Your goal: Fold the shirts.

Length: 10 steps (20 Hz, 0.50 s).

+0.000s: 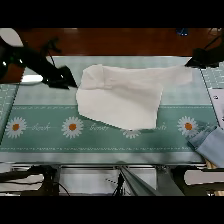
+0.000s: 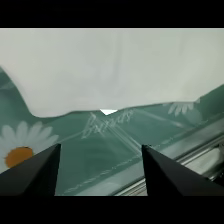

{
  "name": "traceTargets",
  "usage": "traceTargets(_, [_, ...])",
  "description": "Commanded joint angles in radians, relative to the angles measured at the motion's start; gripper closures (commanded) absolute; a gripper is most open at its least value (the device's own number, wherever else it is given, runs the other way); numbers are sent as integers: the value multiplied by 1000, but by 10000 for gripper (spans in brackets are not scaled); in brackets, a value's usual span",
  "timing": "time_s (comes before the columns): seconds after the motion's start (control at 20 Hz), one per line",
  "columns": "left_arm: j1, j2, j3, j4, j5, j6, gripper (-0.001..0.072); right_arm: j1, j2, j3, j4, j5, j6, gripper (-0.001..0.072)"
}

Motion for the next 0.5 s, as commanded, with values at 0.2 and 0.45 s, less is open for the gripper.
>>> traceTargets(0.2, [-303,119,-593,-269,407,6,82,0,2,1,-27,7,-5,690])
traceTargets(0.45, [-400,72,-610,-301,674,-16,82,0,2,1,-26,11,-5,690])
